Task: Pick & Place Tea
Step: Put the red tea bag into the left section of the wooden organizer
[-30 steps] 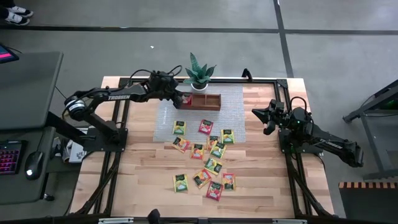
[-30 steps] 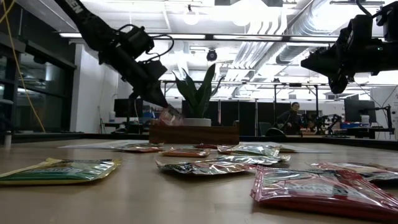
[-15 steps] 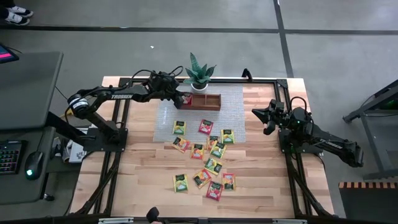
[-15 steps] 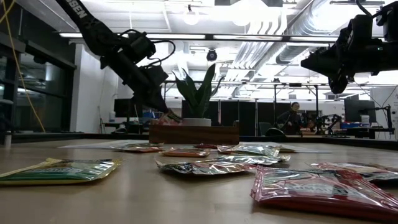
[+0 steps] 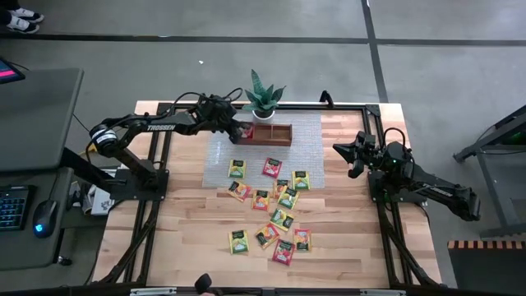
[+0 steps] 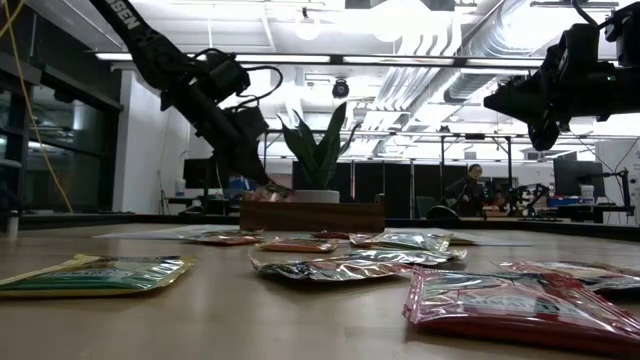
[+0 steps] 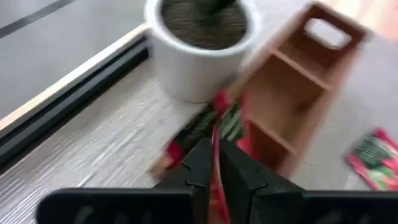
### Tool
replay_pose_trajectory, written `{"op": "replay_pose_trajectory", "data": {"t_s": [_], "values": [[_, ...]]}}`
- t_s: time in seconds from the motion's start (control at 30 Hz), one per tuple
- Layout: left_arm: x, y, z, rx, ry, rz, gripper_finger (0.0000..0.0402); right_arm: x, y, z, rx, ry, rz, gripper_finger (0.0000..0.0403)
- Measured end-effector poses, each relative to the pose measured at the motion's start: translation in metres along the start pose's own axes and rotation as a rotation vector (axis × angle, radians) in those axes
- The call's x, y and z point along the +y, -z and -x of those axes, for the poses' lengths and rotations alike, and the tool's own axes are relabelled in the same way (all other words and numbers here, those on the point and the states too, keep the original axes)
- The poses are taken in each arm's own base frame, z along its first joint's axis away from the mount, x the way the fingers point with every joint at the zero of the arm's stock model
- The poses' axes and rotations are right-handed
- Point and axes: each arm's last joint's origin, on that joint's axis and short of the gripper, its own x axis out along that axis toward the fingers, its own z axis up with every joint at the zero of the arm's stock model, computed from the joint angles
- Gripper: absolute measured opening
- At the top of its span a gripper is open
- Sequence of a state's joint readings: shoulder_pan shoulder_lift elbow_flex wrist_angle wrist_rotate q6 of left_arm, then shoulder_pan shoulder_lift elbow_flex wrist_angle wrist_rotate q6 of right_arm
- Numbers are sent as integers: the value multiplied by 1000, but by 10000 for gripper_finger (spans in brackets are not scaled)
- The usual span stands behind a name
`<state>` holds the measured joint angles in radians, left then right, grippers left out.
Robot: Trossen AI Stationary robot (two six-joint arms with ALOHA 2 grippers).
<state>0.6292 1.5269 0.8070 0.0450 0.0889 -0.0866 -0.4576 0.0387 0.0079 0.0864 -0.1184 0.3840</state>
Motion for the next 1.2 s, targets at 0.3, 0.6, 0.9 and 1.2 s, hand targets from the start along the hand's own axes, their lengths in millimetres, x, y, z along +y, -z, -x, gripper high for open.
{"op": "replay_pose_trajectory", "data": {"t_s": [0.3,0.6,0.9,1.2], "values": [[-1,2,0,23,24,-5,132,0,0,0,0,0,0,12],[0,-6,24,-11,-87,-11,179,0,0,0,0,0,0,12],[-15,-17,61,-80,-17,-28,179,0,0,0,0,0,0,12],[-40,-14,71,-76,92,-8,179,0,0,0,0,0,0,12]]}}
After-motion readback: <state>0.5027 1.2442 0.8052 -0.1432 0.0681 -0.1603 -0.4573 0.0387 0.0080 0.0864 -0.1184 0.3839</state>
